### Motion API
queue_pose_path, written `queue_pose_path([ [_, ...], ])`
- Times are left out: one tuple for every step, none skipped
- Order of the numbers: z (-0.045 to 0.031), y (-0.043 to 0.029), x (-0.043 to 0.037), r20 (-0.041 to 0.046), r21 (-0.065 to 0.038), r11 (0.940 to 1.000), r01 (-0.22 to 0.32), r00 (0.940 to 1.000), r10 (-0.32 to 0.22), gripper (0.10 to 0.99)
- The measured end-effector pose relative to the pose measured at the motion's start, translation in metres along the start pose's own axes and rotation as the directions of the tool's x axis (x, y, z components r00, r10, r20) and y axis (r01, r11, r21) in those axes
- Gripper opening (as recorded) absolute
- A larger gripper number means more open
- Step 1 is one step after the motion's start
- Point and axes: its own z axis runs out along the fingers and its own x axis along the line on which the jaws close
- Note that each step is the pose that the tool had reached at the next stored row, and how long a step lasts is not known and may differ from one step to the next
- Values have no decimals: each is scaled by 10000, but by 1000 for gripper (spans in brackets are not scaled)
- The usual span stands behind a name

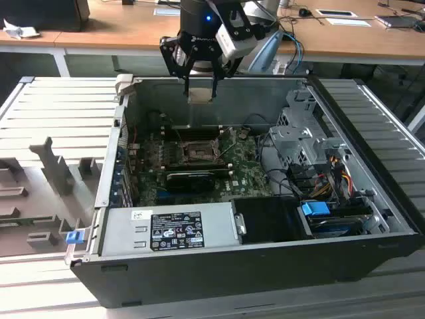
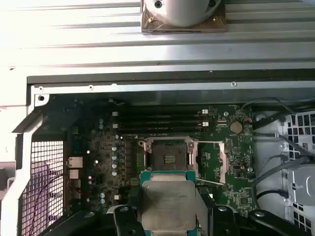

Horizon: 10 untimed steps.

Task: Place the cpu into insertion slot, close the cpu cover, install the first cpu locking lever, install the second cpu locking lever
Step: 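Place the cpu into insertion slot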

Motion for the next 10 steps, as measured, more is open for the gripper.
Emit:
queue_pose_path([
  [1,0,-1,12,-3,9999,-134,9999,134,529],
  [2,0,0,77,-19,9962,-869,9962,869,529],
  [2,0,0,117,-30,9911,-1328,9911,1328,529],
  [3,0,0,138,-37,9878,-1557,9877,1557,529],
  [3,0,0,146,-41,9861,-1662,9860,1662,529],
  [3,0,0,157,-45,9839,-1784,9838,1785,529],
  [3,0,0,166,-48,9820,-1889,9819,1889,529],
  [3,0,0,176,-52,9796,-2007,9795,2007,529],
  [3,0,0,185,-56,9776,-2106,9774,2107,529],
  [3,0,0,192,-59,9758,-2188,9756,2189,529],
])
